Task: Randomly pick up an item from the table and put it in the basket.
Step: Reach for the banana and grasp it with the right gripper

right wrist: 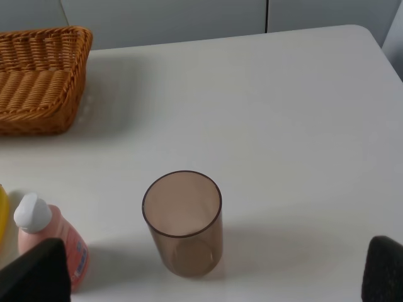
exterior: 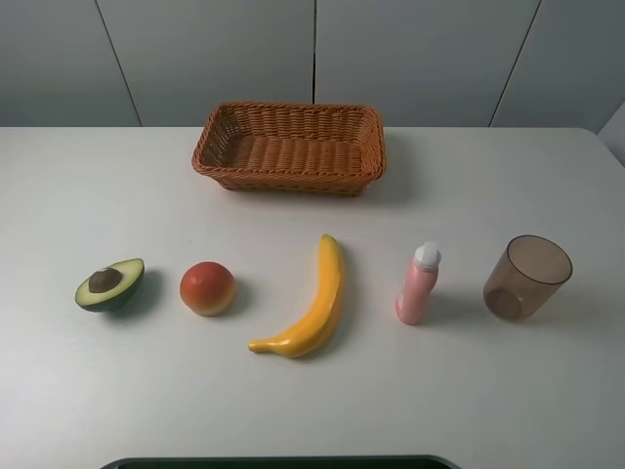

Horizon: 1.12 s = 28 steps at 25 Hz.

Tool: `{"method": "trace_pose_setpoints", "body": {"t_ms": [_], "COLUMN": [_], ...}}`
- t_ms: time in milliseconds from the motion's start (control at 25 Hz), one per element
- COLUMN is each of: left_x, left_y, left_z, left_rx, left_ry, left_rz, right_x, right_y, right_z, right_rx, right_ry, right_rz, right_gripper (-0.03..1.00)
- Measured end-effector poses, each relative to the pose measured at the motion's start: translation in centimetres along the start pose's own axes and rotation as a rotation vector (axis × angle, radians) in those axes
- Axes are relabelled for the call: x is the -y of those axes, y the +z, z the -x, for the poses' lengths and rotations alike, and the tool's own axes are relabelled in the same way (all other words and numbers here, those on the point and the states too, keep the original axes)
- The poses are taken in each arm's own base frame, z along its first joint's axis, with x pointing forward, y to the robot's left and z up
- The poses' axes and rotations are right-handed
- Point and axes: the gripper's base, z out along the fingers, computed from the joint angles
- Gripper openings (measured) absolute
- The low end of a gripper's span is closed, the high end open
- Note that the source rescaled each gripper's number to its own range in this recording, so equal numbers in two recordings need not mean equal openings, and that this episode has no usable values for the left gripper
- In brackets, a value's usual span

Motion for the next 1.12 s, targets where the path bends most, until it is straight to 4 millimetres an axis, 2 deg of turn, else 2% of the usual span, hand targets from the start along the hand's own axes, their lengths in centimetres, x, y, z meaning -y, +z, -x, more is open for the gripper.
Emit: {"method": "trace_pose_setpoints", "body": {"t_ms": [920,1040,1120], "left_x": [0.0,0.0,0.0], "left_y": [0.0,0.0,0.0], "left_z": [0.0,0.0,0.0], "left_rx": [0.000,0.000,0.000], "left_ry": [0.000,0.000,0.000], "left_rz": [0.000,0.000,0.000], "right_x": [0.0,-0.1,-0.3], "right_y": [-0.1,-0.9,-1.5], "right_z": [0.1,1.6,4.0], "right_rx": [0.004,0.028,0.027], "right_ry": [0.000,0.012,0.003], "right_rz": [0.000,0.004,0.006], "right_gripper": [1.00,1.00,1.00]}}
